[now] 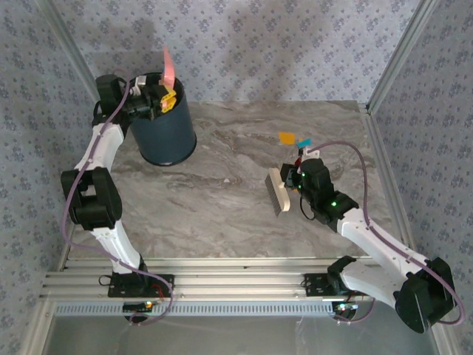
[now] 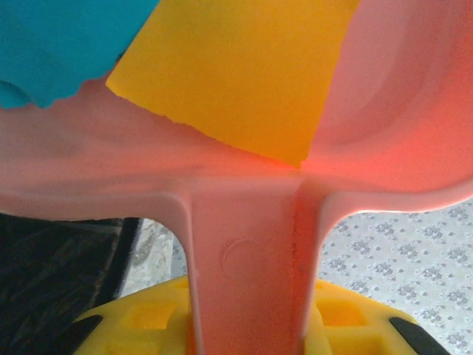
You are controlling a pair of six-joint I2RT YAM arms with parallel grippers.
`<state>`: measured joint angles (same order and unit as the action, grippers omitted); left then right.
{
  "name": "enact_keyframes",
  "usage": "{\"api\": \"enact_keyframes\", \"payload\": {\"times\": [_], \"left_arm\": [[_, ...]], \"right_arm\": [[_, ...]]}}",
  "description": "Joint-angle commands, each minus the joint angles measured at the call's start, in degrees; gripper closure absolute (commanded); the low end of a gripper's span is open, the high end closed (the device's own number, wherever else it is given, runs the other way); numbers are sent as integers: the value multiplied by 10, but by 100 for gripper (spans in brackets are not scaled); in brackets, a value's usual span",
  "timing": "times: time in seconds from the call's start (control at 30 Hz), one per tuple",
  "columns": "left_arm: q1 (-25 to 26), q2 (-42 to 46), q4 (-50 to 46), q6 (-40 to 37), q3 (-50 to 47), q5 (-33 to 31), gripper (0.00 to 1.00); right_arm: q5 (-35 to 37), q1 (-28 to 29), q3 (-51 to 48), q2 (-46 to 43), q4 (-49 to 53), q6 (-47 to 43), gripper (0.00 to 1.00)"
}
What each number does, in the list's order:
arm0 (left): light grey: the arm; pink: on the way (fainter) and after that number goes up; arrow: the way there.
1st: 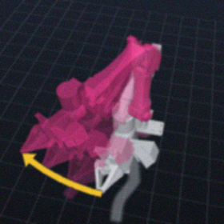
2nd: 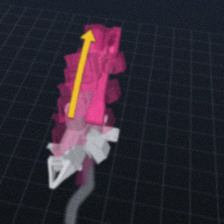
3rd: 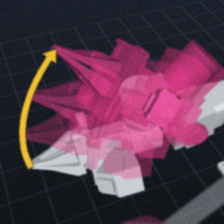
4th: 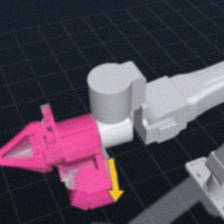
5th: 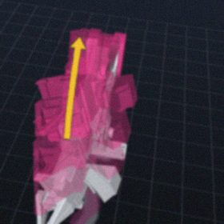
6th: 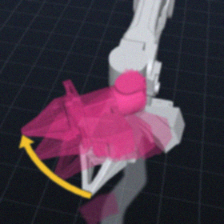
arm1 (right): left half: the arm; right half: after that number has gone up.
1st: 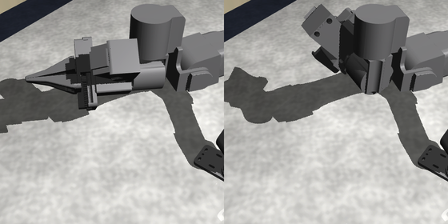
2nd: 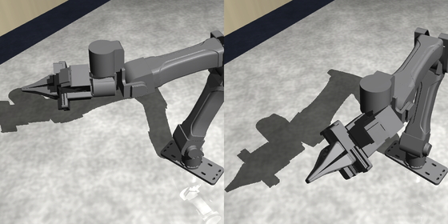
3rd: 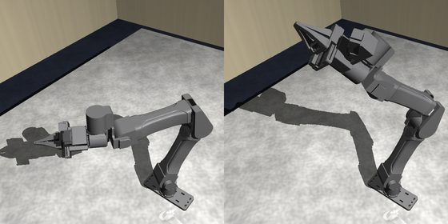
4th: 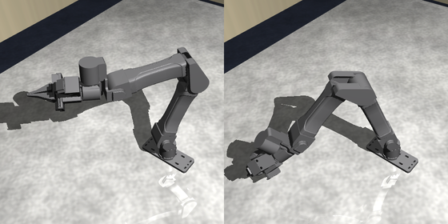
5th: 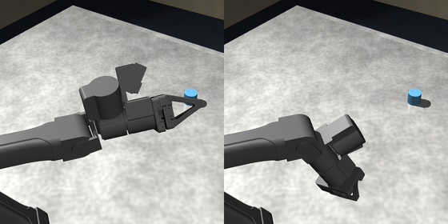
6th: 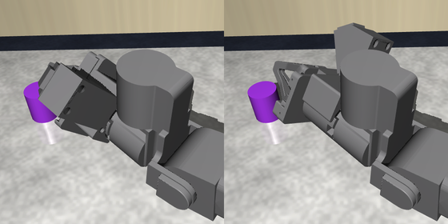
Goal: Sweep away the paper scraps from the table
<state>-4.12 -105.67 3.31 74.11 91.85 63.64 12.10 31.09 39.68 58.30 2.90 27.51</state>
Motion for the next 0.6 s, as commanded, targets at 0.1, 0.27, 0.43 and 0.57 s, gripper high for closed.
{"api": "enact_keyframes", "payload": {"times": [0.1, 0.27, 0.43, 0.57], "left_arm": [[-1, 49, 91, 66, -18, -9, 100], [-1, 66, 158, 123, -54, -32, 100], [1, 76, 217, 174, -82, -50, 100], [4, 67, 283, 228, -98, -59, 100]], "right_arm": [[-3, -4, 15, 2, -2, 9, 100], [-3, -3, 15, 1, 0, 9, 100], [-4, -4, 15, 2, -1, 10, 100], [-4, -4, 15, 1, -1, 11, 100]]}}
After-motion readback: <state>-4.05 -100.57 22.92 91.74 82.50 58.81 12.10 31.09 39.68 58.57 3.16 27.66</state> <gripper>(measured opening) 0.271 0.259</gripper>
